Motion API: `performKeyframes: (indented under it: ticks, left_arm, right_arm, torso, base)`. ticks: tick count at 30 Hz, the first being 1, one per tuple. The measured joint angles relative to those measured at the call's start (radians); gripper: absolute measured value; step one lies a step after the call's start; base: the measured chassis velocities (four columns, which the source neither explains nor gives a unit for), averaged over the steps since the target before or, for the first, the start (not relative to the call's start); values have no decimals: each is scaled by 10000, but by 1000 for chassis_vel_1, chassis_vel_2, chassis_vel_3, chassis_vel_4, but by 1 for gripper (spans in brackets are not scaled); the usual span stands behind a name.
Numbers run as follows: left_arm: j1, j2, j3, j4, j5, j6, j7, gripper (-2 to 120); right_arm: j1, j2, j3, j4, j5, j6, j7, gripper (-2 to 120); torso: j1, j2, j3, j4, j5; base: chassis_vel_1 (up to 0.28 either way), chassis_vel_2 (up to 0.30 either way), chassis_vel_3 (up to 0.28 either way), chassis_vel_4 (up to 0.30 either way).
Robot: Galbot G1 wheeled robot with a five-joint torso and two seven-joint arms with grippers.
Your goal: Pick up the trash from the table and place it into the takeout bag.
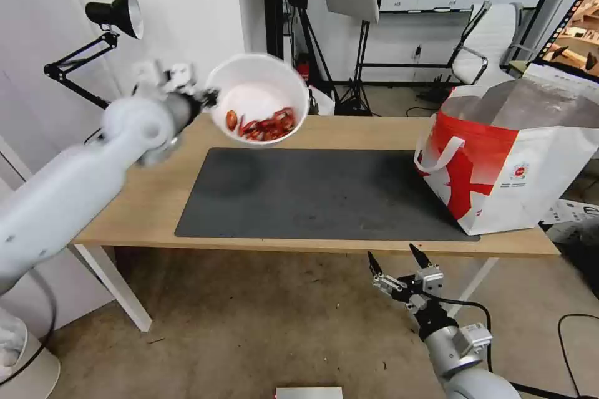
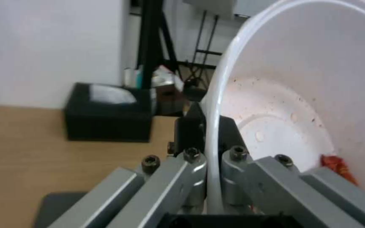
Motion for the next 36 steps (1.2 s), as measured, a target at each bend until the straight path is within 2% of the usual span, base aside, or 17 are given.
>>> performKeyframes:
  ticks: [1, 3, 4, 8, 9, 12, 13, 16, 17, 21, 22, 25, 30, 34, 36]
  left_arm:
    - [-330, -370, 263, 209, -17, -1, -45, 0]
    - [-939, -1201, 760, 663, -70, -5, -143, 0]
    - [-939, -1201, 760, 663, -70, -5, -143, 0]
    - [-1781, -2638, 1321, 1499, -329, -10, -350, 0]
    - [-1781, -2638, 1321, 1499, -329, -10, -350, 0]
    - [-2361, -3681, 1549, 2234, -561, -17, -510, 0]
    - [-2361, -3681, 1549, 2234, -561, -17, -510, 0]
    - [-2940, -4961, 1775, 3148, -664, -17, -578, 0]
    - [-2940, -4961, 1775, 3148, -664, -17, -578, 0]
    - [-3511, -6616, 1851, 4293, -668, -10, -551, 0]
    - [-3511, -6616, 1851, 4293, -668, -10, -551, 0]
    - [-3820, -7403, 1913, 4845, -716, -24, -507, 0]
    - [-4087, -7491, 2374, 5007, -762, -169, -398, 0]
    - [-4133, -7466, 2786, 5055, -707, -301, 124, 0]
    - [-4139, -7453, 3231, 5036, -534, -459, 514, 0]
  right_arm:
    - [-1, 0, 0, 0, 0, 0, -1, 100]
    - [-1, 0, 0, 0, 0, 0, 2, 100]
    - [-1, 0, 0, 0, 0, 0, 2, 100]
    - [0, 0, -1, 0, 0, 0, 0, 100]
    - [0, 0, -1, 0, 0, 0, 0, 100]
    - [0, 0, 0, 0, 0, 0, 1, 100]
    - [0, 0, 0, 0, 0, 0, 1, 100]
    - [-1, 0, 0, 0, 0, 0, 1, 100]
    - [-1, 0, 0, 0, 0, 0, 1, 100]
    - [0, 0, 0, 0, 0, 0, 1, 100]
    - [0, 0, 0, 0, 0, 0, 1, 100]
    - [0, -1, 0, 0, 0, 0, 1, 100]
    - [0, 0, 0, 0, 0, 0, 1, 100]
    - [0, 0, 0, 0, 0, 0, 1, 100]
    - [0, 0, 0, 0, 0, 0, 1, 100]
  torso:
    - [1, 0, 0, -8, -1]
    - [2, 0, 0, -5, 3]
    - [2, 0, 0, -5, 3]
    - [1, 0, 0, -1, -1]
    - [1, 0, 0, -1, -1]
    - [2, -1, 1, 0, 0]
    - [2, -1, 1, 0, 0]
    - [1, 0, 0, -1, 0]
    - [1, 0, 0, -1, 0]
    - [2, 0, -1, -2, 0]
    - [2, 0, -1, -2, 0]
    - [0, 1, -1, -10, 3]
    - [-1, 1, -1, 5, -3]
    - [0, 1, 0, 6, -5]
    - [0, 0, -1, -2, -4]
  base:
    - [0, 0, 0, 0]
    - [0, 0, 0, 0]
    - [0, 0, 0, 0]
    - [0, 0, 0, 0]
    - [0, 0, 0, 0]
    - [0, 0, 0, 0]
    - [0, 0, 0, 0]
    - [0, 0, 0, 0]
    - [0, 0, 0, 0]
    - [0, 0, 0, 0]
    - [0, 0, 0, 0]
    - [0, 0, 0, 0]
    - [0, 0, 0, 0]
    - [0, 0, 0, 0]
    - [0, 0, 0, 0]
